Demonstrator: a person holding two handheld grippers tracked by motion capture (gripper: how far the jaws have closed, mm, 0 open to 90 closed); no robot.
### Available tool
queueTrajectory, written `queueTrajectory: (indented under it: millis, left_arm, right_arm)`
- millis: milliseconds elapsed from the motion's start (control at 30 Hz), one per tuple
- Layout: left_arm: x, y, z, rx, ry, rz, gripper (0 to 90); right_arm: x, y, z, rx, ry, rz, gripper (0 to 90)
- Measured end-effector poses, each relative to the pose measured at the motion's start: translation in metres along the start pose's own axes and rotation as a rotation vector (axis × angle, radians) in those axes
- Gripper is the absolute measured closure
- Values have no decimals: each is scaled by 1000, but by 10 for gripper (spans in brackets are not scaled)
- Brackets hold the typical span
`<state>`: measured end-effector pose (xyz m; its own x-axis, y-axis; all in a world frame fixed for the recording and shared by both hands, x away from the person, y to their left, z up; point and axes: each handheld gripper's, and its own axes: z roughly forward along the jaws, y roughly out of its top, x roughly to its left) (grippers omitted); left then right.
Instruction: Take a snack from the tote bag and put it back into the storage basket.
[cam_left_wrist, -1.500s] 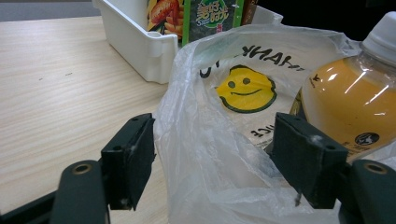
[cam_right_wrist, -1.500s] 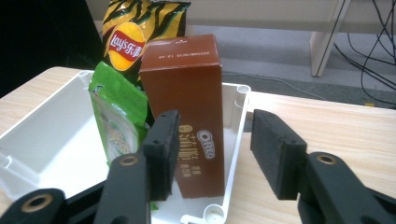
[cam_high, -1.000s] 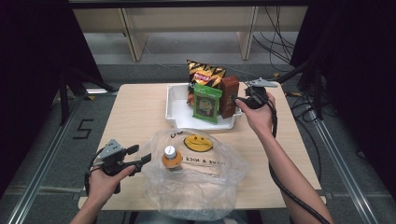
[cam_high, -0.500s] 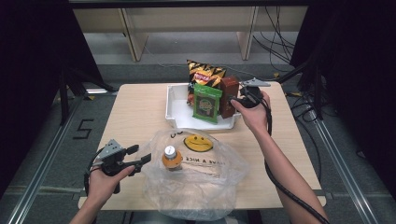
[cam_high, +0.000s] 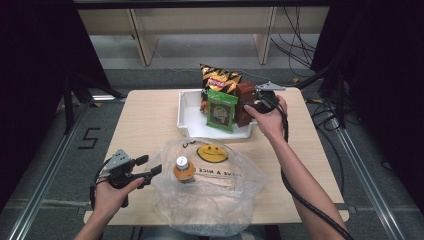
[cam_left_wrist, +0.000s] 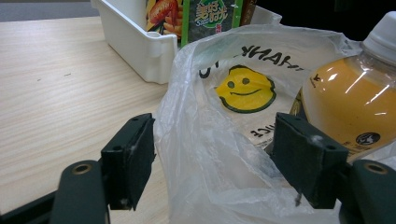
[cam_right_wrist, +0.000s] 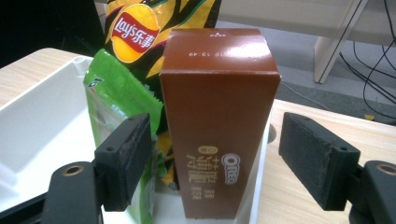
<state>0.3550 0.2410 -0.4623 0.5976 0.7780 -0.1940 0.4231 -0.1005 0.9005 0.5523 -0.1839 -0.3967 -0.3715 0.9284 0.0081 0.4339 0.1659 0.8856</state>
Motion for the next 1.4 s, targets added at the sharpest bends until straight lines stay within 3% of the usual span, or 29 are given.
queueTrajectory:
  millis: [67, 100, 200, 267, 367, 400, 500, 533, 600, 767, 800, 900, 1033, 1100, 1167, 1200, 1300, 1400]
  left_arm:
    - [0, 0, 0, -1, -1, -2, 297]
    - [0, 0, 0, -1, -1, -1, 297]
    - [0, 0, -1, -4, -1, -1, 297]
    - [0, 0, 0, -5, -2, 2, 297]
    - [0, 0, -1, -7, -5, 1, 297]
    - [0, 0, -1, -7, -6, 2, 297]
    - [1, 0, -1, -6, -5, 3, 297]
    - [1, 0, -1, -6, -5, 3, 297]
    - [0, 0, -1, -6, -6, -1, 297]
    - [1, 0, 0, -3, -2, 0, 297]
    - [1, 0, 0, -3, -2, -1, 297]
    - [0, 0, 0, -7, -5, -8, 297]
    - [1, 0, -1, -3, -1, 0, 297]
    - [1, 0, -1, -6, -5, 0, 297]
    - [1, 0, -1, -6, -5, 4, 297]
    - [1, 0, -1, -6, -5, 4, 297]
    - [1, 0, -1, -6, -5, 2, 297]
    - [1, 0, -1, -8, -4, -9, 297]
  right_arm:
    - [2, 2, 2, -2, -5, 40, 262]
    - [0, 3, 2, 1, -4, 21, 263]
    - [3, 6, 5, 5, -11, 31, 264]
    - [1, 7, 8, -8, -13, -2, 265]
    - [4, 8, 9, 1, -23, 19, 270]
    - [3, 9, 10, -2, -23, 4, 276]
    - [6, 10, 11, 6, -23, 35, 285]
    - [3, 10, 12, 1, -27, 3, 294]
    - [5, 10, 13, -4, -35, 24, 306]
    - [3, 10, 15, -6, -41, 4, 360]
    - [5, 10, 15, -1, -46, 33, 367]
    - [7, 10, 15, 4, -42, 39, 367]
    - [6, 10, 16, -14, -55, 11, 361]
    - [9, 10, 16, -2, -54, 53, 356]
    - [10, 10, 17, -5, -56, 49, 364]
    - [7, 11, 17, -8, -49, 17, 366]
    - [11, 11, 17, 0, -55, 46, 375]
    - [10, 10, 16, -7, -62, 42, 381]
